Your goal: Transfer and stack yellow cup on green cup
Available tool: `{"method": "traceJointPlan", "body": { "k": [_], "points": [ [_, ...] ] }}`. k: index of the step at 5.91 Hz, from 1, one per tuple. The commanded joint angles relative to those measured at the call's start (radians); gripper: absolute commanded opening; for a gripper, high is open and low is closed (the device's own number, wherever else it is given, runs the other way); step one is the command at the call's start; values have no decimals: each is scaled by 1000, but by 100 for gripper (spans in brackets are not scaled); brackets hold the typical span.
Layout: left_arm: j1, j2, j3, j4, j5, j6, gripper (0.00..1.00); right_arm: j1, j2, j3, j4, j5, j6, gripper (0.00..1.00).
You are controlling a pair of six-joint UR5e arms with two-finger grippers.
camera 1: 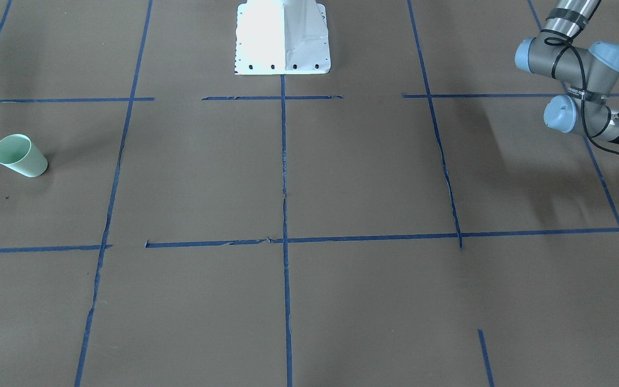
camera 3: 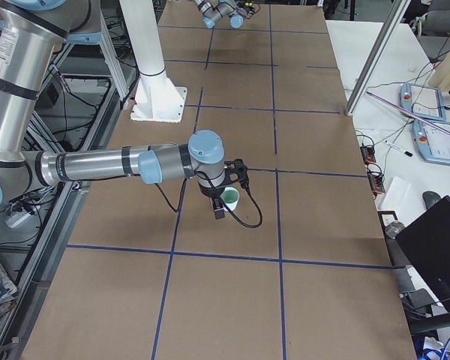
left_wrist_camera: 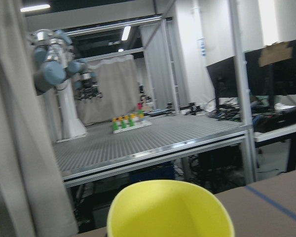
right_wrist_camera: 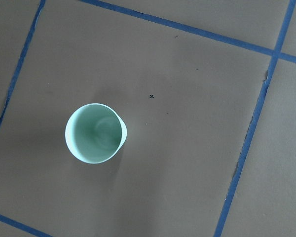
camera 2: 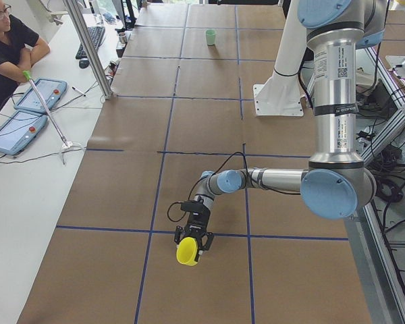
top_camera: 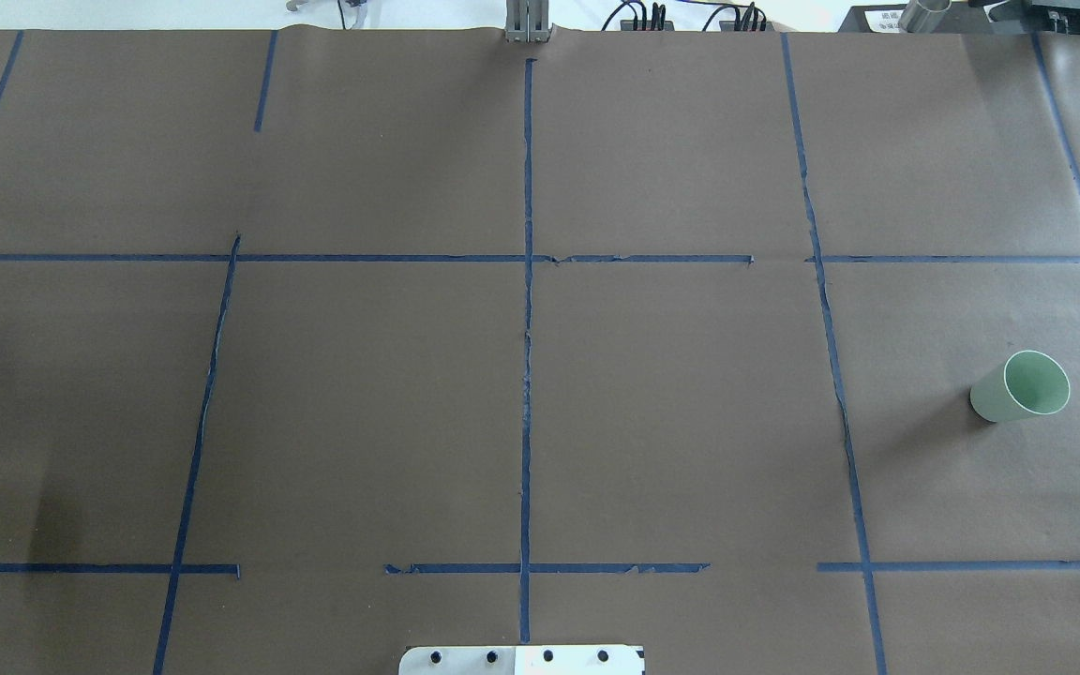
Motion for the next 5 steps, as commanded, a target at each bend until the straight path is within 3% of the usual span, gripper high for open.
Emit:
{"method": "traceJointPlan", "body": {
  "k": [1, 3, 5],
  "points": [
    [-26, -70, 106, -449, 155, 305, 6, -1, 0, -1, 37, 2, 13, 100],
    [-55, -205, 138, -774, 139, 780, 4, -1, 6, 0, 42, 2, 16, 100],
    [-69, -299, 135, -1009, -127, 1028, 8, -22, 6, -6, 153, 47, 16, 100]
  ]
}}
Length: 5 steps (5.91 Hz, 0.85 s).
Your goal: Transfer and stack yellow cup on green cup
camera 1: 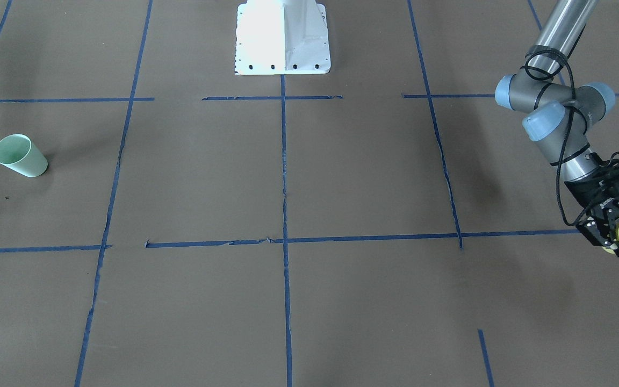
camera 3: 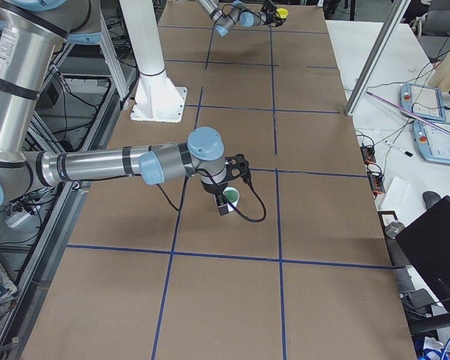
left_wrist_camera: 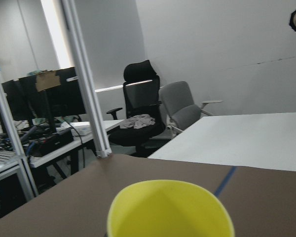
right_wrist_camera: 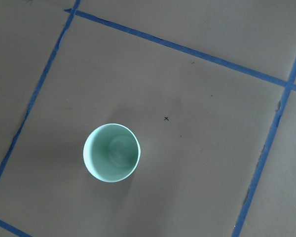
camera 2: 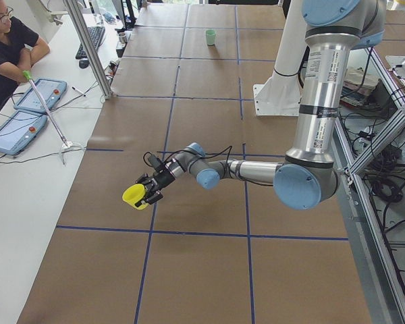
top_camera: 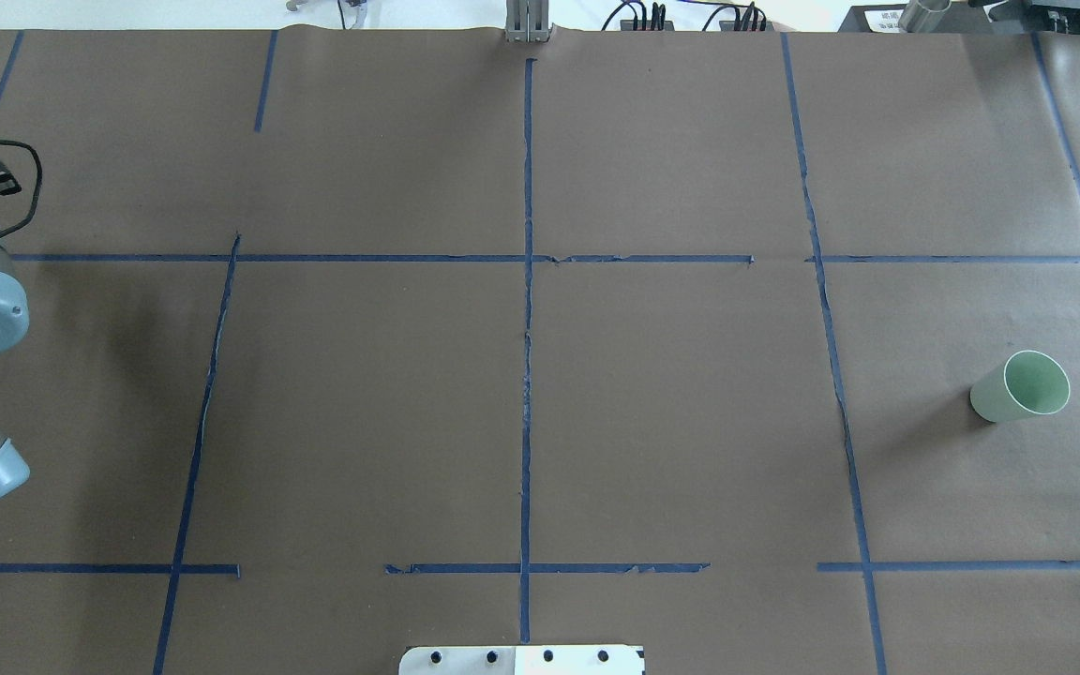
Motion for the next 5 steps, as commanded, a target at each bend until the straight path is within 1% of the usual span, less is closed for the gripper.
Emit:
{"method": "traceJointPlan", "body": {
  "k": [1, 2, 3, 4, 5],
  "points": [
    [-7, -74, -19, -252, -250, 354, 7, -82, 63, -4, 51, 54, 10, 100],
    [10, -121, -63, -313, -333, 493, 7, -117, 136, 2, 53, 67, 104, 100],
    [20, -156, -109, -320, -522, 508, 6, -158, 217, 6, 54, 65, 208, 100],
    [22, -164, -142, -374, -696, 546, 8, -229, 305, 5, 51, 62, 319, 100],
    [51, -205, -128, -524, -824, 606, 9, -316, 424, 5, 51, 52, 510, 100]
  ]
}}
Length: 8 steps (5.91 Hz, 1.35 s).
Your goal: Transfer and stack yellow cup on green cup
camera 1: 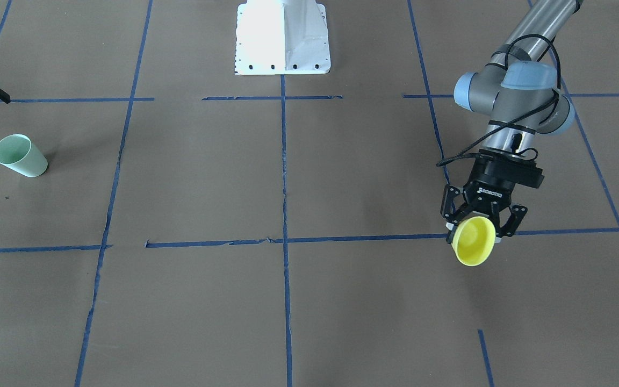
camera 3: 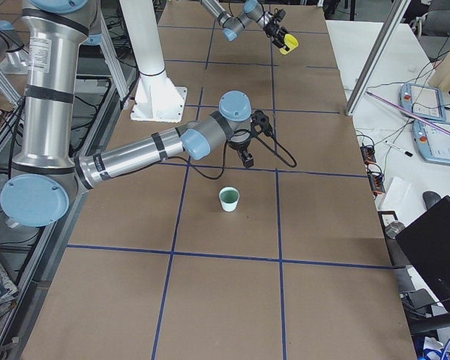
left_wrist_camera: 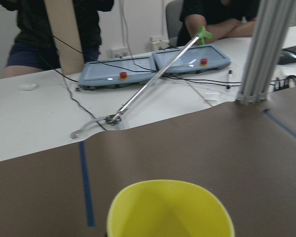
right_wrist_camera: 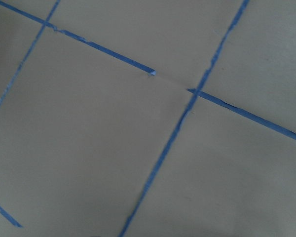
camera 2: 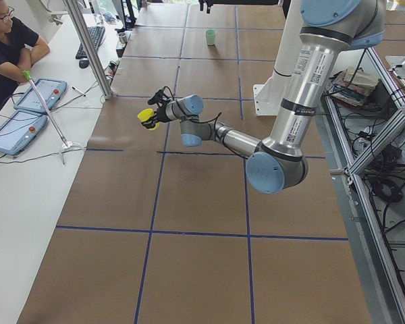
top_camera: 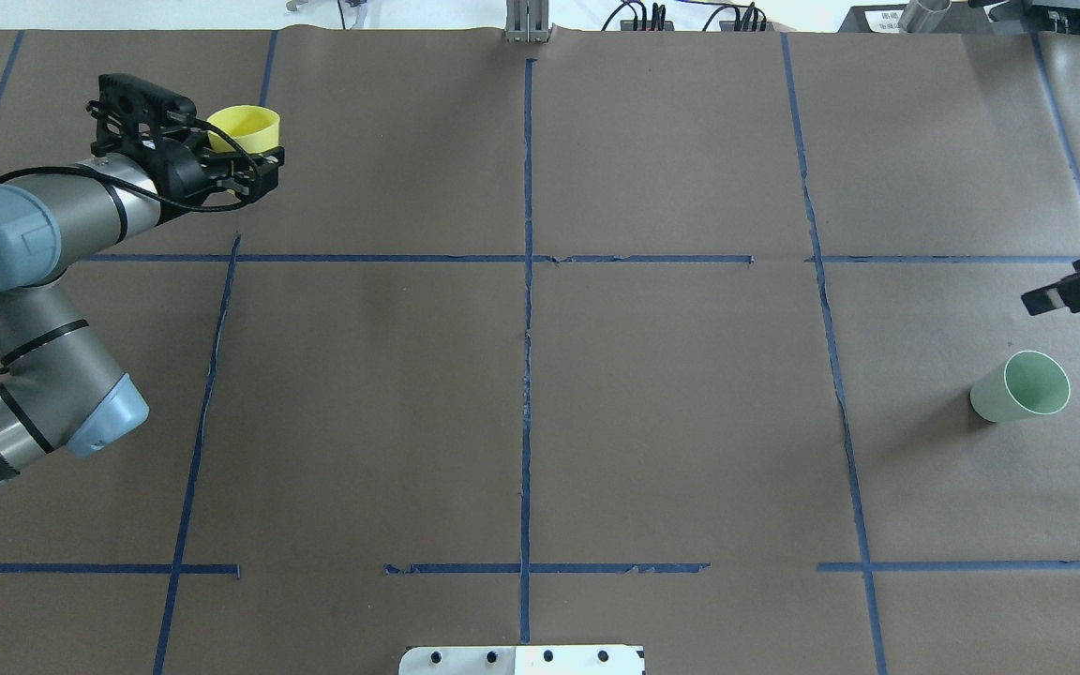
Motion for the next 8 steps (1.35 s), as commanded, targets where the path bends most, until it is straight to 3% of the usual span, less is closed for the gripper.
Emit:
{"method": "traceJointPlan", "body": {
  "k": [1, 3, 5, 8],
  "points": [
    [54, -80, 7, -117, -180, 69, 11, -148, 228, -9, -10, -9, 330, 100],
    [149, -109, -5, -130, -178, 165, 11, -285, 452, -73, -13, -18, 637, 100],
    [226, -97, -7, -168, -176, 213, 8, -441, 573, -144, -11, -155, 830, 100],
    [266, -97, -8, -240, -171, 209, 9, -482, 796, -428, -1, -195, 933, 100]
  ]
}}
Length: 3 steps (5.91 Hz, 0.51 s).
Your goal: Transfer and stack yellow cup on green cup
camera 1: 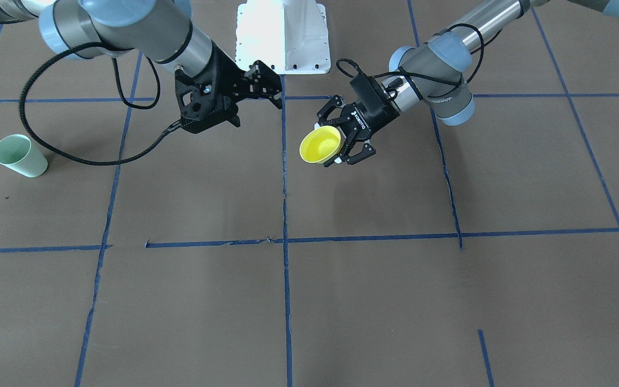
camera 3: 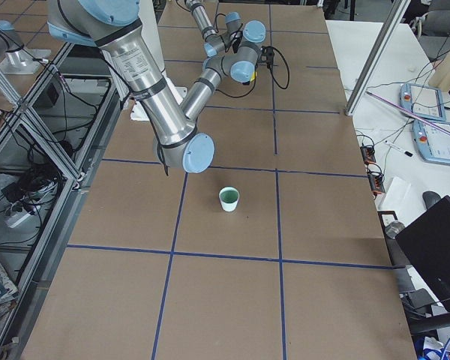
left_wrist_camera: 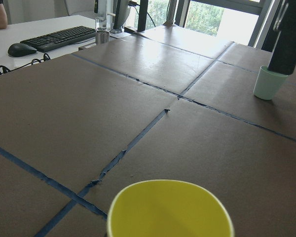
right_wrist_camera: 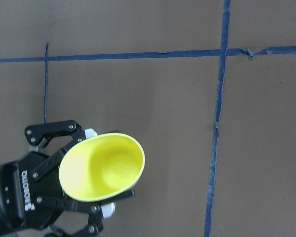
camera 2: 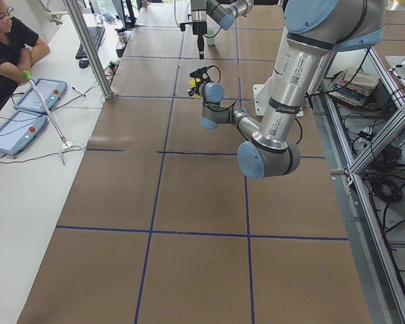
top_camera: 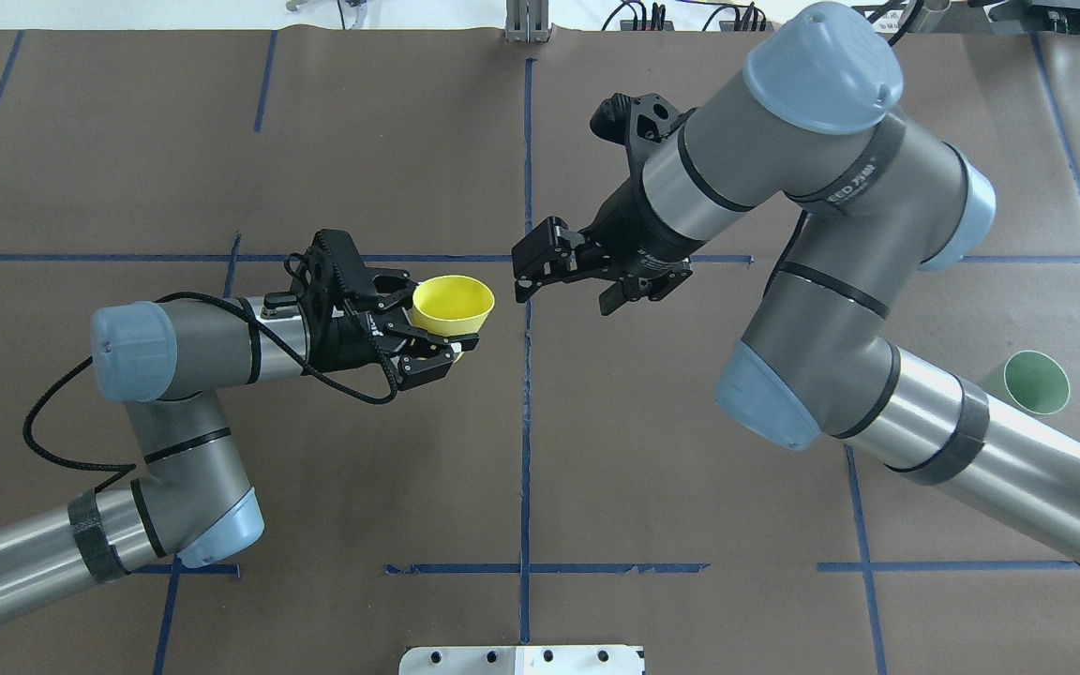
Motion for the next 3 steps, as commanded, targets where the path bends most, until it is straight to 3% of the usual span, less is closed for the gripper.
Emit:
{"method": "traceJointPlan", "body": {
  "k": [1, 3],
  "points": [
    [14, 0, 1, -42, 1, -2, 14, -8, 81, -130, 6, -7, 15, 100],
    [36, -1, -2, -43, 1, -1, 18, -48, 100, -163, 9, -7, 29, 100]
  ]
}}
